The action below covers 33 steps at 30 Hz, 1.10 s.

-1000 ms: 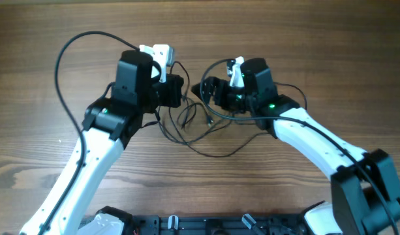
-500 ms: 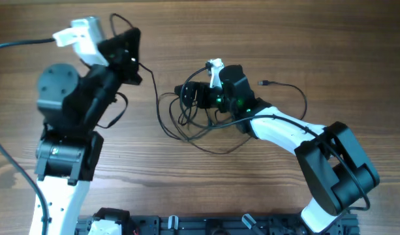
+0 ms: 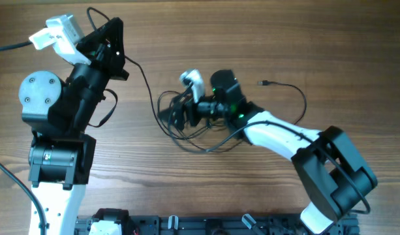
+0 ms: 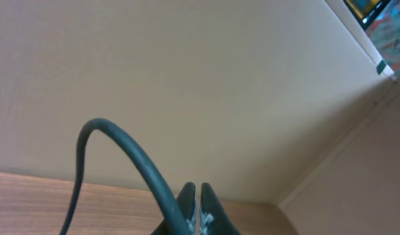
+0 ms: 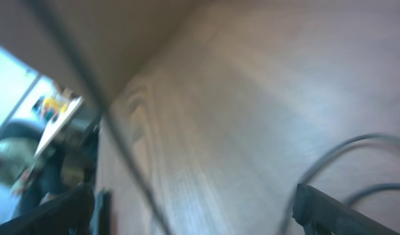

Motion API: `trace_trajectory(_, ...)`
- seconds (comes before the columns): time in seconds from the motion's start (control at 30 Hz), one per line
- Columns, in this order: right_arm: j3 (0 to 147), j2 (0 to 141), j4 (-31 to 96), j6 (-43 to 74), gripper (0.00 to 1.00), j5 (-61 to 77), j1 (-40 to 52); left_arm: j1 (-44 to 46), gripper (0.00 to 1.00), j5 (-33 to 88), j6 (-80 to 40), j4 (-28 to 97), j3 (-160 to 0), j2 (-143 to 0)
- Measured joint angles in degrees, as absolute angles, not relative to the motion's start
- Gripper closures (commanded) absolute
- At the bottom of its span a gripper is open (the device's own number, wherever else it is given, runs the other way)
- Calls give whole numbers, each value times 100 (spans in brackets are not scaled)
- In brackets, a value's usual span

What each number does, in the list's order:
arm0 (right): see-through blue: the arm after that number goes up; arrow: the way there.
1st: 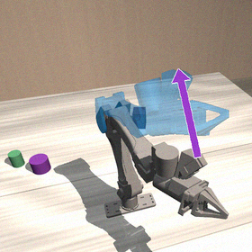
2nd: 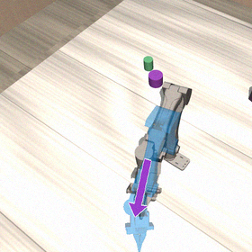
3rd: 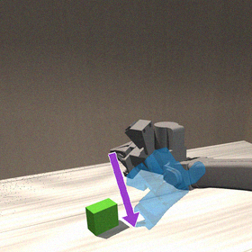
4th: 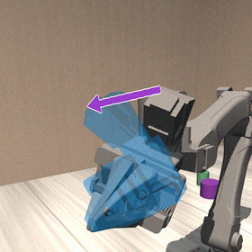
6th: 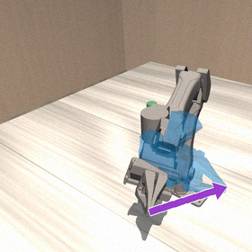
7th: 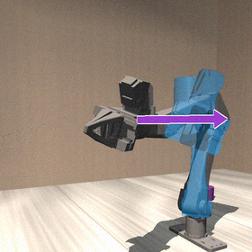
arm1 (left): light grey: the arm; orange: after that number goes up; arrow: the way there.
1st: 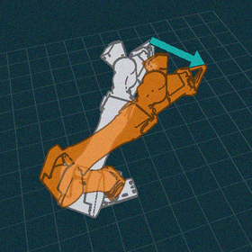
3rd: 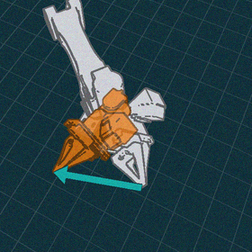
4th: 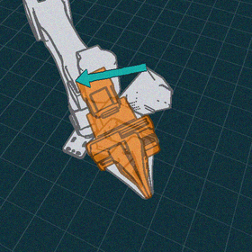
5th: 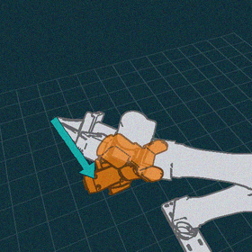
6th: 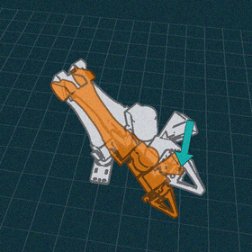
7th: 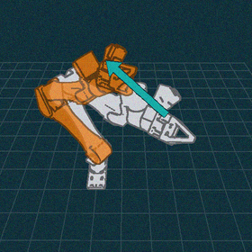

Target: Untangle cables

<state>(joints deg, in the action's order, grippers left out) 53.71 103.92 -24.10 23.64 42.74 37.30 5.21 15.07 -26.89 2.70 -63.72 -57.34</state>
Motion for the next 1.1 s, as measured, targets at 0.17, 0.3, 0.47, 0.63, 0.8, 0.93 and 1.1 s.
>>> trace_trajectory(0.17, 5371, 10392, -1914, 2202, 36, 4047, 4342, 521, 96, 1431, -2816, 270, -6372, -5732)
trace_trajectory(0.3, 5371, 10392, -1739, 2156, 92, 3503, 4554, 521, 96, 1317, -2969, 301, -6370, -5730)
trace_trajectory(0.47, 5371, 10392, -1734, 2272, 95, 3339, 4560, 523, 95, 1245, -3035, 620, -6372, -5732)
trace_trajectory(0.63, 5371, 10108, -1634, 2703, 96, 3621, 4390, 521, 90, 875, -3063, 1317, -6377, -5961)
trace_trajectory(0.8, 5371, 9008, -1586, 3190, 95, 3837, 3957, 521, 85, 1052, -3081, 1787, -6377, -6785)
trace_trajectory(0.93, 5371, 8405, -1592, 3347, 95, 3900, 3710, 523, 84, 2014, -3127, 1758, -6377, -7378)
trace_trajectory(1.1, 5371, 8068, -1857, 3516, 95, 3905, 3498, 735, 62, 3094, -3205, 1763, -6377, -8114)
